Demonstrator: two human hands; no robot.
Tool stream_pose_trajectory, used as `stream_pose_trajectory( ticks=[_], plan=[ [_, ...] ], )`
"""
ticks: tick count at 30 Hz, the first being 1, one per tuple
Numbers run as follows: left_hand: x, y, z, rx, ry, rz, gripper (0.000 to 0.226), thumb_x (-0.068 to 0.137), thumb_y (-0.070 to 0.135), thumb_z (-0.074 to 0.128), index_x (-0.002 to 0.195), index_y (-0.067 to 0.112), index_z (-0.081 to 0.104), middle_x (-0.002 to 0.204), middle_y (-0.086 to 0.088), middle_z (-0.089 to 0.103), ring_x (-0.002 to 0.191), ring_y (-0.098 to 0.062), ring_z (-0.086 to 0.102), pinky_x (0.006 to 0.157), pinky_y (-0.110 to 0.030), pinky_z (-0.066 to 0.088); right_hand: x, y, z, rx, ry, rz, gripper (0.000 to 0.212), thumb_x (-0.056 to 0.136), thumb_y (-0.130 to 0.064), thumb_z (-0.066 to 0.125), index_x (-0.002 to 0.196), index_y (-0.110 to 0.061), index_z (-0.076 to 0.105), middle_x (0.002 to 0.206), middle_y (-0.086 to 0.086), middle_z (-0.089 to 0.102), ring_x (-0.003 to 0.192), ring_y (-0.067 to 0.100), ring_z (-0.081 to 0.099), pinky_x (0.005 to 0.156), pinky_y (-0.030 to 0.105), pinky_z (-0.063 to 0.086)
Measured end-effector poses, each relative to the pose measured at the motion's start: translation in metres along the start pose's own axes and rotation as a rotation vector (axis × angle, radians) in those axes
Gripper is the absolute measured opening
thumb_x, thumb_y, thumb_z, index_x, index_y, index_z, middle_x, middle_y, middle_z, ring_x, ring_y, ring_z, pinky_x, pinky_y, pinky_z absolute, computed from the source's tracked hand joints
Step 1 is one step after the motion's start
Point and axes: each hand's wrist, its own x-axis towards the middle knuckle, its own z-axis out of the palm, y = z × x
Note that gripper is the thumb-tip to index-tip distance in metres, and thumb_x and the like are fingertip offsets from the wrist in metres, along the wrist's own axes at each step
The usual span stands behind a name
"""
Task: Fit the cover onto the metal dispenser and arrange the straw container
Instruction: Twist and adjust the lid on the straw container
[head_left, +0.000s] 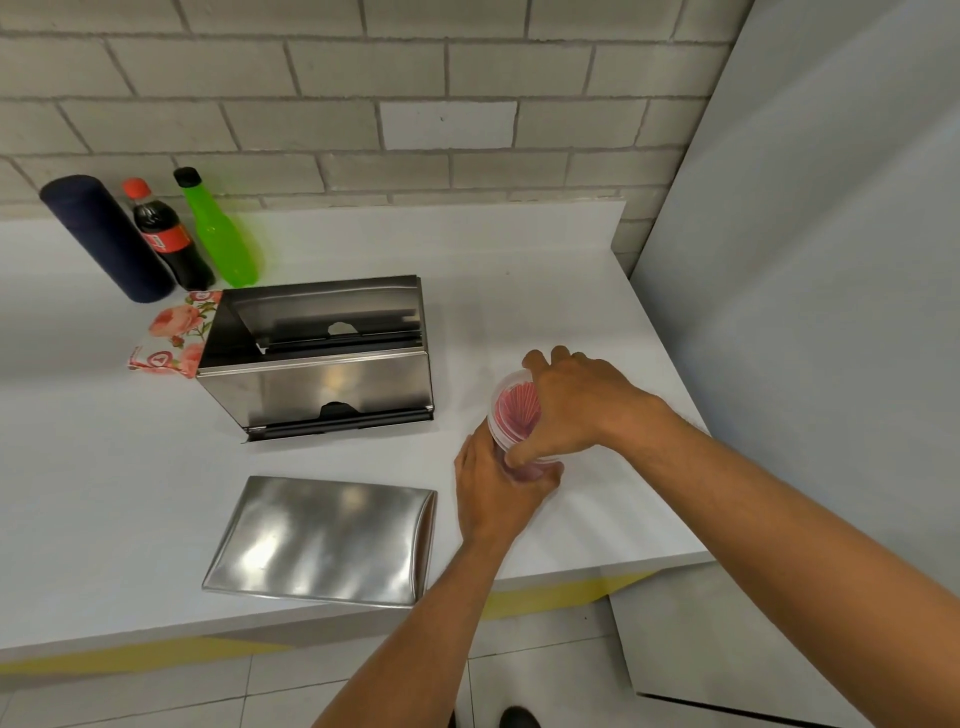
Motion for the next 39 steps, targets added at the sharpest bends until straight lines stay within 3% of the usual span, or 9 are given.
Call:
stream_pose_trajectory(
  ticks=[4, 9, 19, 21, 26, 32, 35, 39],
  plan=[
    [-0.001, 0.0, 0.0, -0.006, 0.004, -0.007, 0.09, 0.048, 0.061, 0.088, 0.127, 0.036, 0.054, 0.113, 0.019, 0.063, 0.107, -0.006, 0.06, 0.088, -0.036, 0.058, 0.0, 0.005, -0.008, 0.063, -0.105, -0.038, 0.136, 0.048, -0.064, 0.086, 0.159, -0.031, 0.014, 0.149, 0.006, 0.038, 0.136, 0.029, 0.043, 0.094, 0.038, 0.048],
    [-0.001, 0.0, 0.001, -0.016, -0.009, -0.005, 0.089, 0.05, 0.06, 0.088, 0.128, 0.033, 0.055, 0.114, 0.016, 0.065, 0.107, -0.008, 0.061, 0.087, -0.038, 0.058, 0.002, 0.008, -0.008, 0.104, -0.103, -0.07, 0.127, 0.051, -0.051, 0.09, 0.156, -0.033, 0.022, 0.141, 0.003, 0.04, 0.13, 0.025, 0.044, 0.082, 0.03, 0.046],
    [0.001, -0.004, 0.003, -0.025, -0.007, 0.013, 0.089, 0.051, 0.061, 0.088, 0.129, 0.032, 0.055, 0.114, 0.016, 0.065, 0.107, -0.009, 0.062, 0.087, -0.036, 0.058, 0.006, 0.009, -0.01, 0.1, -0.1, -0.102, 0.126, 0.045, -0.042, 0.094, 0.152, -0.035, 0.027, 0.134, 0.001, 0.04, 0.126, 0.023, 0.043, 0.077, 0.031, 0.049],
    [0.0, -0.005, 0.003, -0.023, -0.003, 0.008, 0.089, 0.051, 0.062, 0.087, 0.129, 0.034, 0.054, 0.114, 0.018, 0.064, 0.107, -0.007, 0.06, 0.087, -0.03, 0.057, 0.006, 0.008, -0.01, 0.095, -0.096, -0.102, 0.125, 0.046, -0.042, 0.094, 0.151, -0.035, 0.028, 0.134, 0.001, 0.04, 0.126, 0.024, 0.043, 0.077, 0.031, 0.048],
    [0.001, 0.0, 0.003, -0.006, 0.015, 0.046, 0.076, 0.05, 0.054, 0.088, 0.117, 0.039, 0.056, 0.099, 0.033, 0.06, 0.098, 0.016, 0.055, 0.077, -0.002, 0.041, 0.002, 0.006, -0.008, 0.077, -0.064, -0.059, 0.121, 0.048, -0.055, 0.088, 0.151, -0.03, 0.029, 0.135, 0.002, 0.043, 0.124, 0.025, 0.048, 0.079, 0.032, 0.047],
    [0.001, -0.006, 0.007, 0.04, 0.031, 0.031, 0.075, 0.051, 0.057, 0.085, 0.117, 0.04, 0.054, 0.099, 0.033, 0.057, 0.099, 0.017, 0.048, 0.086, -0.024, 0.051, -0.002, -0.001, -0.004, 0.031, -0.001, 0.012, 0.118, 0.052, -0.068, 0.081, 0.149, -0.021, 0.032, 0.136, 0.007, 0.048, 0.119, 0.029, 0.055, 0.077, 0.033, 0.046],
    [0.0, -0.008, 0.008, 0.051, 0.02, 0.028, 0.076, 0.052, 0.058, 0.085, 0.118, 0.04, 0.053, 0.102, 0.027, 0.061, 0.1, 0.008, 0.05, 0.089, -0.028, 0.054, -0.002, -0.004, -0.002, 0.028, 0.01, 0.041, 0.118, 0.052, -0.069, 0.081, 0.148, -0.019, 0.033, 0.135, 0.008, 0.049, 0.117, 0.03, 0.057, 0.075, 0.033, 0.046],
    [-0.001, -0.009, 0.007, 0.046, 0.029, 0.035, 0.078, 0.053, 0.059, 0.085, 0.121, 0.039, 0.053, 0.103, 0.029, 0.06, 0.105, 0.021, 0.044, 0.089, -0.028, 0.053, 0.0, -0.006, -0.001, 0.04, 0.011, 0.066, 0.12, 0.049, -0.073, 0.079, 0.146, -0.018, 0.034, 0.132, 0.008, 0.052, 0.114, 0.03, 0.058, 0.073, 0.033, 0.045]
  ],
)
